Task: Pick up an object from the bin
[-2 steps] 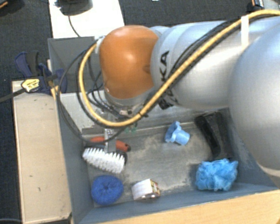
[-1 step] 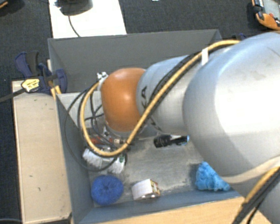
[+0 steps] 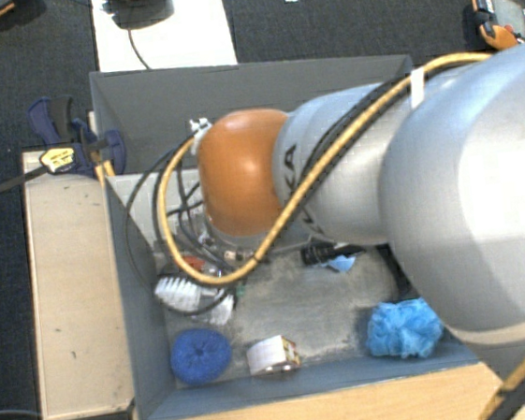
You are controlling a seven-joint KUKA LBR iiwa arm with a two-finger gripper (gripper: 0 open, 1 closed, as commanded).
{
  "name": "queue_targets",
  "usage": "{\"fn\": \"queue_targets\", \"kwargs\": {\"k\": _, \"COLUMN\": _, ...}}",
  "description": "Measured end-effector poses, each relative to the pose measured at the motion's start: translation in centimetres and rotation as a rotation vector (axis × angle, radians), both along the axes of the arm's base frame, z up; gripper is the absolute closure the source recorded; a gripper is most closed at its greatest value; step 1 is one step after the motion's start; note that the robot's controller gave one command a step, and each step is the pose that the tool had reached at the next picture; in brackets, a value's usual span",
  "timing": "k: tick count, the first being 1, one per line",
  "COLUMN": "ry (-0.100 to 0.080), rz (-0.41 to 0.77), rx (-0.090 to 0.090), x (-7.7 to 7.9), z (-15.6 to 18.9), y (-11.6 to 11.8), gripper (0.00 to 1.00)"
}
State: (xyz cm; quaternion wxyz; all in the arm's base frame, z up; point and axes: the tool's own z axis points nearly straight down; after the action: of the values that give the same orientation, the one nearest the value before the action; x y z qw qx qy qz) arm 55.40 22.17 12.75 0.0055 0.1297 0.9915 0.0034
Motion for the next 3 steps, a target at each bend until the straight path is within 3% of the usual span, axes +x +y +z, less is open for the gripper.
{"fn": "queue_targets", "kwargs": {"k": 1, "ry": 0.003, "rz": -0.161, "rx": 0.005, "x": -1.6, "z": -2.8, "y": 1.7, "gripper": 0.0}}
{"fn": "queue_targets", "kwargs": {"k": 2, "ry": -0.002, "rz": -0.22, "rx": 0.008, "x": -0.4, "z": -5.4, "y": -0.1, "gripper": 0.0}}
{"fn": "queue_targets", "kwargs": {"k": 3, "ry": -0.005, "rz": -0.44, "rx": 0.017, "x": -2.8, "z": -5.4, "y": 2.1, "gripper": 1.0}}
